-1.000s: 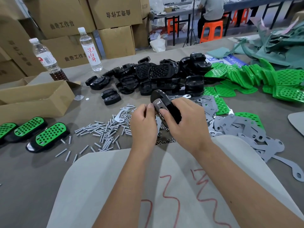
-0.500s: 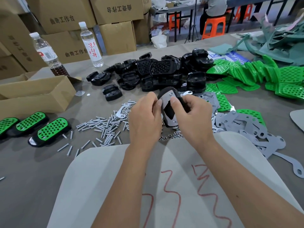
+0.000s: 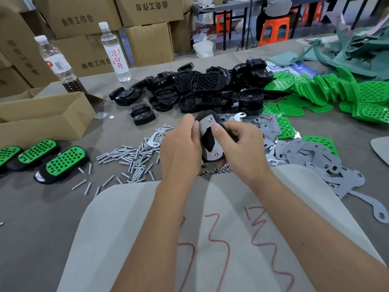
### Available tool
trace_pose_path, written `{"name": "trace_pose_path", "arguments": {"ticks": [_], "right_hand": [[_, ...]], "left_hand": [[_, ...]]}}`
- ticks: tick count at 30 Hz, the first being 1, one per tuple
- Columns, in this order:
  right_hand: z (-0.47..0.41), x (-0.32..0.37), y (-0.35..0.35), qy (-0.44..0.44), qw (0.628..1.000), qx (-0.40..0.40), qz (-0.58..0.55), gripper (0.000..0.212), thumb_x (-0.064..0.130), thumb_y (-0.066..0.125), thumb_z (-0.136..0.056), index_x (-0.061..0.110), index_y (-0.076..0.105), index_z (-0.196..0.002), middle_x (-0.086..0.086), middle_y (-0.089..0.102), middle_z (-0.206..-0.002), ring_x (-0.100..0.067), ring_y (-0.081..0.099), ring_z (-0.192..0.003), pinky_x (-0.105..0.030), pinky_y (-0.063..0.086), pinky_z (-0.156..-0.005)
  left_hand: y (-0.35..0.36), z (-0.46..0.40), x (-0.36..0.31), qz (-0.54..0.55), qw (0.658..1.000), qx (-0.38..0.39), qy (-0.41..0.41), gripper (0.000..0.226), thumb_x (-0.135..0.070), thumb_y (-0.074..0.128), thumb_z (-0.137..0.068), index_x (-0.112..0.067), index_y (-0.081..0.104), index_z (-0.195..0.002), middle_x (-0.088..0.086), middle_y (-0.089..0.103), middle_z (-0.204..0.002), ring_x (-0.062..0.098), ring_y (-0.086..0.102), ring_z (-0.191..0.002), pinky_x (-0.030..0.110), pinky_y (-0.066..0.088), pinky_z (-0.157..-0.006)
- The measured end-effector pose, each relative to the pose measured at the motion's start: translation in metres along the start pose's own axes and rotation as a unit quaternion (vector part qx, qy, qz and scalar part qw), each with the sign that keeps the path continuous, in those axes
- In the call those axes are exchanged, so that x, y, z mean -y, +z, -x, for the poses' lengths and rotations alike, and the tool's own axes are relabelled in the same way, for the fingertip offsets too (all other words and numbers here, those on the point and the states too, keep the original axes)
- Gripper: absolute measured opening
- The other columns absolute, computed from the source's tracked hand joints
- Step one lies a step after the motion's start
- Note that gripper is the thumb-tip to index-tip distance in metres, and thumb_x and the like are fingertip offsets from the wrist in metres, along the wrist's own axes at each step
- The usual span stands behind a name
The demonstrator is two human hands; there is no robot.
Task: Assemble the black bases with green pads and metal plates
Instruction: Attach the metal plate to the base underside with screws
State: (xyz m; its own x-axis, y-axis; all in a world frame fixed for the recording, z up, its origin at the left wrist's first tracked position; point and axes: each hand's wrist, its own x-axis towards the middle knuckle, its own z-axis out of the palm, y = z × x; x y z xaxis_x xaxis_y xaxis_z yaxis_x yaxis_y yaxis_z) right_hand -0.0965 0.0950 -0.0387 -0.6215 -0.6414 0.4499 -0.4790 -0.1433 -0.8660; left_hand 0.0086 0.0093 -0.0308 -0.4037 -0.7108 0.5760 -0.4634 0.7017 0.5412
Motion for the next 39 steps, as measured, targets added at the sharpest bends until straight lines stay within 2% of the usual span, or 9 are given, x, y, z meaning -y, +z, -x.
{"name": "trace_pose_path", "arguments": {"ticks": [4,9,15,19,25,28,32,36,39], "right_hand": [[-0.005,-0.003,-0.007,0.089,0.991,0.029,-0.097,0.058,0.038,0.066,-0.097,-0.013,0.048,-0.075,-0.020,0.034,-0.061,-0.026,0.039,-0.048,-0.028,0.042,-0.038],[-0.007,-0.006,-0.011,0.186,0.968,0.066,-0.152,0.049,0.043,0.067,-0.095,-0.001,0.066,-0.076,-0.018,0.054,-0.061,-0.024,0.050,-0.045,-0.020,0.032,-0.038],[-0.004,-0.004,-0.002,0.172,0.974,0.039,-0.141,0.050,0.039,0.064,-0.100,-0.008,0.062,-0.085,-0.027,0.053,-0.070,-0.025,0.052,-0.053,-0.028,0.043,-0.045],[-0.002,0.005,0.005,0.226,0.939,0.072,-0.250,0.026,0.021,0.056,-0.104,0.006,0.076,-0.102,-0.019,0.075,-0.095,-0.022,0.063,-0.075,-0.030,0.051,-0.057],[-0.006,0.030,0.077,0.348,0.895,0.104,-0.260,0.021,0.019,0.057,-0.105,0.005,0.063,-0.091,-0.006,0.065,-0.065,-0.016,0.057,-0.046,-0.022,0.041,-0.038],[-0.017,0.046,0.129,0.338,0.908,0.112,-0.221,0.024,0.025,0.060,-0.103,0.002,0.066,-0.098,-0.014,0.064,-0.081,-0.025,0.056,-0.062,-0.030,0.043,-0.053],[-0.033,0.067,0.186,0.253,0.937,0.180,-0.160,0.026,0.023,0.059,-0.105,0.000,0.070,-0.111,-0.014,0.067,-0.094,-0.022,0.056,-0.082,-0.034,0.046,-0.075],[-0.051,0.080,0.215,0.278,0.863,0.285,-0.313,0.037,0.009,0.054,-0.107,0.000,0.052,-0.143,-0.020,0.068,-0.123,-0.022,0.073,-0.084,-0.029,0.062,-0.077],[-0.063,0.069,0.217,0.253,0.911,0.255,-0.203,0.029,0.009,0.059,-0.105,0.001,0.058,-0.132,-0.024,0.068,-0.117,-0.029,0.075,-0.083,-0.033,0.062,-0.070]], "left_hand": [[-0.004,-0.002,0.005,-0.008,0.998,0.026,0.063,0.033,-0.032,0.038,-0.110,-0.016,0.034,-0.081,-0.005,0.039,-0.061,0.011,0.038,-0.059,0.039,0.019,-0.054],[-0.005,-0.003,0.008,-0.024,0.994,0.049,0.094,0.034,-0.035,0.038,-0.109,-0.017,0.033,-0.081,-0.003,0.041,-0.063,0.025,0.040,-0.063,0.039,0.027,-0.054],[0.003,0.001,0.006,0.146,0.982,0.056,-0.106,0.028,-0.035,0.051,-0.106,-0.016,0.054,-0.084,-0.001,0.062,-0.071,0.012,0.056,-0.068,0.031,0.045,-0.065],[0.001,-0.006,0.006,0.260,0.935,0.047,-0.239,0.030,-0.048,0.061,-0.096,-0.021,0.059,-0.085,0.004,0.069,-0.081,0.034,0.065,-0.070,0.042,0.055,-0.054],[-0.022,-0.020,0.040,0.237,0.874,-0.145,-0.399,0.019,-0.032,0.068,-0.091,-0.022,0.056,-0.081,-0.003,0.066,-0.084,0.021,0.062,-0.080,0.033,0.045,-0.068],[-0.042,-0.025,0.060,0.221,0.823,-0.258,-0.456,0.020,-0.028,0.062,-0.094,-0.021,0.050,-0.080,-0.004,0.062,-0.085,0.024,0.062,-0.087,0.033,0.041,-0.069],[-0.067,-0.029,0.078,0.178,0.788,-0.416,-0.417,0.017,-0.026,0.056,-0.103,-0.010,0.057,-0.099,-0.005,0.057,-0.088,0.023,0.055,-0.091,0.025,0.029,-0.071],[-0.078,-0.032,0.084,0.211,0.761,-0.489,-0.371,0.023,-0.014,0.057,-0.102,0.000,0.058,-0.120,0.010,0.058,-0.120,-0.002,0.059,-0.096,0.009,0.036,-0.076],[-0.069,-0.030,0.076,0.202,0.770,-0.482,-0.366,0.024,-0.010,0.057,-0.101,0.000,0.057,-0.122,0.011,0.051,-0.123,-0.018,0.049,-0.080,0.007,0.033,-0.070]]}}
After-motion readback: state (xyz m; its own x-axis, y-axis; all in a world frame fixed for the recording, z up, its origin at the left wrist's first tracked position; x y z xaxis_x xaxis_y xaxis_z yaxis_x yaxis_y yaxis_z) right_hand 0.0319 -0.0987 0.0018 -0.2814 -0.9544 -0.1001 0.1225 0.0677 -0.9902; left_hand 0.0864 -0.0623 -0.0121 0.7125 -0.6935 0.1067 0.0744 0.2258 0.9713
